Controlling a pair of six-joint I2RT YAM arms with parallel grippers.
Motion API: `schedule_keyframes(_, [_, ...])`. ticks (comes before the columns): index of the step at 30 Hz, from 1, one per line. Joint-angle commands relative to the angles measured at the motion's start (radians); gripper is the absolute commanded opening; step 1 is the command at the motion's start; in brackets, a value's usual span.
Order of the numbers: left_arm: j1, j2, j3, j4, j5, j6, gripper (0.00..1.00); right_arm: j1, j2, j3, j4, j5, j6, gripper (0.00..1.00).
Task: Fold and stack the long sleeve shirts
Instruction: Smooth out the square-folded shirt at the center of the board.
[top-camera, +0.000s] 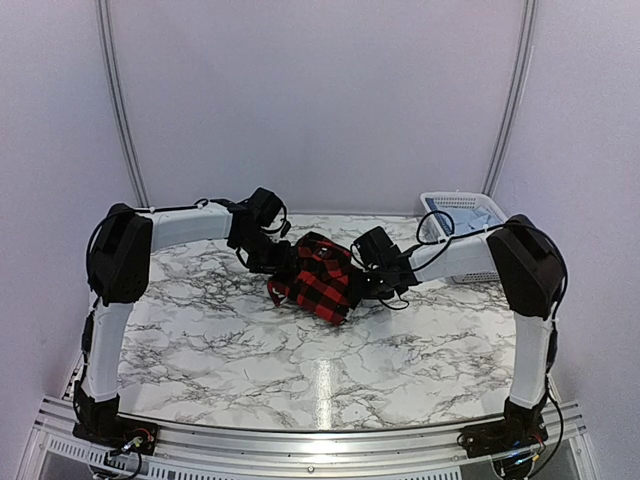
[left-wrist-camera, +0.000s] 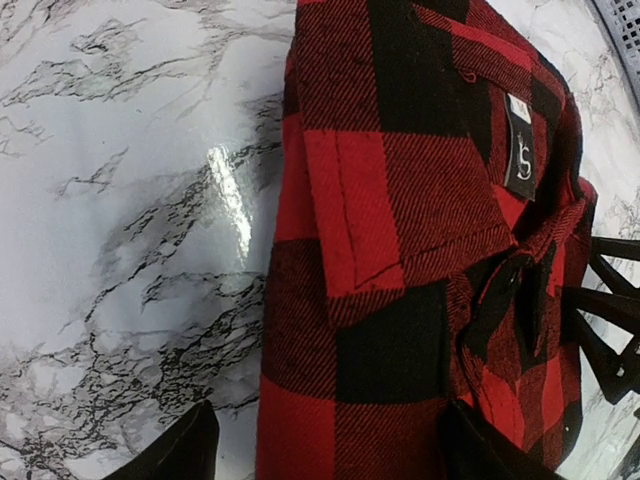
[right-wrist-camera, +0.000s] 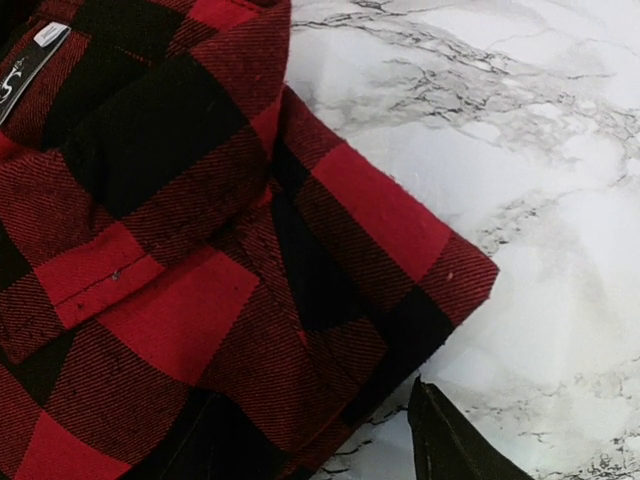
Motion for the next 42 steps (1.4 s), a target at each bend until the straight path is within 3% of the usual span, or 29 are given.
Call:
schedule_keyframes(1, [-0.027, 0.028, -0.005, 0.035, -0.016, -0.013, 0.74, 0.029, 0.053, 0.046, -0.024, 0.04, -0.004, 0.59])
schedule_keyframes(6, [-0.059, 0.034, -0.014, 0.055, -0.041, -0.041, 0.53, 0.045, 0.084, 0.088, -0.037, 0.035, -0.007, 0.4])
schedule_keyframes(10, [-0.068, 0.011, -0.032, 0.061, -0.083, -0.063, 0.19, 0.062, 0.086, 0.154, -0.071, 0.026, -0.023, 0.15])
schedule_keyframes(13, [-0.068, -0.072, -0.076, 0.059, -0.159, -0.066, 0.04, 0.084, 0.084, 0.226, -0.111, 0.01, -0.044, 0.0])
schedule_keyframes(22, [-0.08, -0.39, -0.23, -0.052, -0.322, -0.05, 0.0, 0.129, 0.047, 0.356, -0.158, -0.125, -0.09, 0.0])
schedule_keyframes(24, [-0.1, -0.409, -0.236, -0.101, -0.33, -0.051, 0.14, 0.122, 0.035, 0.351, -0.172, -0.155, -0.106, 0.0])
schedule_keyframes(25, [-0.112, -0.415, -0.248, -0.111, -0.331, -0.056, 0.35, 0.113, 0.027, 0.331, -0.173, -0.179, -0.12, 0.0])
schedule_keyframes(26, [-0.123, -0.418, -0.262, -0.115, -0.323, -0.064, 0.64, 0.095, 0.015, 0.301, -0.169, -0.201, -0.134, 0.0])
schedule_keyframes(28, [-0.135, -0.414, -0.285, -0.115, -0.299, -0.081, 0.82, 0.044, -0.008, 0.218, -0.156, -0.239, -0.157, 0.0])
schedule_keyframes(32, [-0.134, -0.391, -0.284, -0.099, -0.27, -0.099, 0.89, -0.05, -0.04, 0.091, -0.16, -0.263, -0.214, 0.03])
schedule_keyframes(34, [-0.123, -0.383, -0.283, -0.065, -0.235, -0.11, 0.9, -0.074, -0.046, 0.063, -0.168, -0.252, -0.23, 0.28])
schedule_keyframes(37, [-0.098, -0.377, -0.294, -0.035, -0.219, -0.123, 0.9, -0.079, -0.078, 0.032, -0.165, -0.222, -0.226, 0.51])
schedule_keyframes(39, [-0.065, -0.383, -0.33, 0.0, -0.188, -0.134, 0.89, -0.074, -0.107, 0.014, -0.155, -0.209, -0.212, 0.59])
schedule_keyframes(42, [-0.027, -0.405, -0.392, 0.059, -0.131, -0.15, 0.83, -0.057, -0.145, 0.005, -0.169, -0.156, -0.191, 0.59])
